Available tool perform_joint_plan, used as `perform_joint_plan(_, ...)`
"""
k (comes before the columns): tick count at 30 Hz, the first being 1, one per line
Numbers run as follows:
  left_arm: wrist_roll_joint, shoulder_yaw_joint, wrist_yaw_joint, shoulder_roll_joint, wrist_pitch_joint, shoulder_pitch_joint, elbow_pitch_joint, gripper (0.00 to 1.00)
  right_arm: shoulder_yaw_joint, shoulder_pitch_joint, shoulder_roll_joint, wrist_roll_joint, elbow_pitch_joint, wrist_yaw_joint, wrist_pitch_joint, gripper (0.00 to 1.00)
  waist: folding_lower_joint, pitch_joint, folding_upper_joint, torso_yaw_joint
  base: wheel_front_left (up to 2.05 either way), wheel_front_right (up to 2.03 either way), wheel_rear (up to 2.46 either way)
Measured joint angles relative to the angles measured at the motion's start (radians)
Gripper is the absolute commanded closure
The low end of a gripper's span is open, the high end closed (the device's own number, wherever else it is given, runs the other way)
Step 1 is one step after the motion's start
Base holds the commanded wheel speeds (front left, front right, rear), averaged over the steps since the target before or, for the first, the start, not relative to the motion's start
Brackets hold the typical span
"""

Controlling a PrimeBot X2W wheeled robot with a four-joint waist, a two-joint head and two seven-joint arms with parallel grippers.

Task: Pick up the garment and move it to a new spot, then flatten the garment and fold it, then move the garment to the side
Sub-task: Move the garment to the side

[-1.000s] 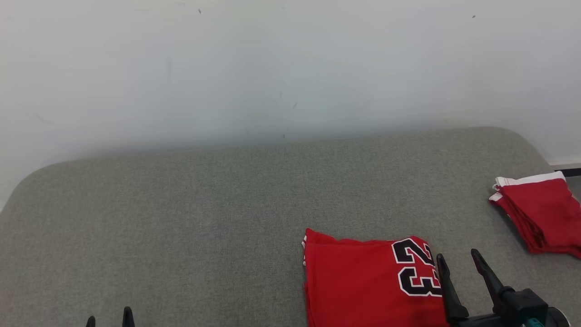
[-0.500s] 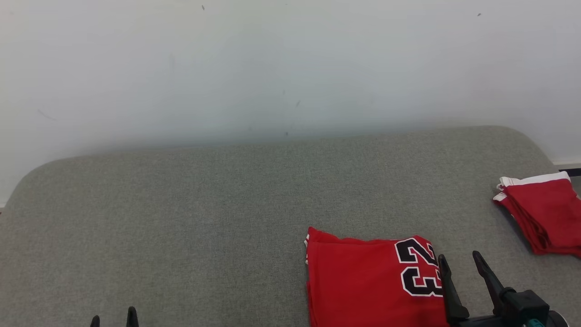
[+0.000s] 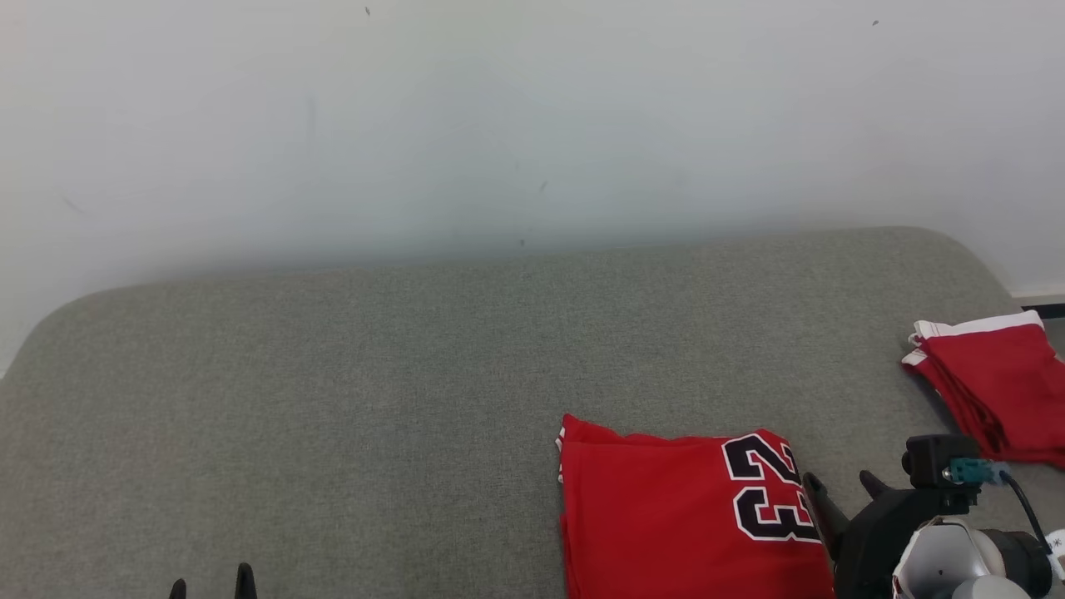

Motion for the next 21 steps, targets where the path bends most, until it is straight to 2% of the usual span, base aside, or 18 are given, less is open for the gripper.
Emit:
perform_joint_plan(3, -0.004, -0.011, 0.000, 0.000, 0.000, -0.003, 0.005, 0.00, -0.001, -0.018, -0.013, 0.047, 0.016, 0.000, 0.153, 0.00, 0.0001, 0.003, 0.0001, 0.008, 0.00, 0.00, 0.00)
perform_joint_plan(8, -0.004, -0.024, 0.000, 0.000, 0.000, -0.007, 0.012, 0.00, -0.061, -0.022, -0.020, 0.069, 0.049, 0.000, 0.324, 0.00, 0.0000, 0.005, 0.0001, 0.033, 0.00, 0.00, 0.00)
perform_joint_plan(12, -0.004, -0.031, 0.000, 0.000, 0.000, -0.014, 0.010, 0.00, -0.083, -0.037, -0.015, 0.066, 0.064, 0.000, 0.368, 0.00, 0.0000, 0.012, 0.0001, 0.052, 0.00, 0.00, 0.00)
perform_joint_plan(21, 0.004, -0.060, 0.000, 0.003, 0.000, -0.027, 0.012, 0.00, -0.118, -0.071, -0.013, 0.043, 0.140, 0.000, 0.377, 0.00, 0.0001, 0.054, 0.0001, 0.092, 0.00, 0.00, 0.00)
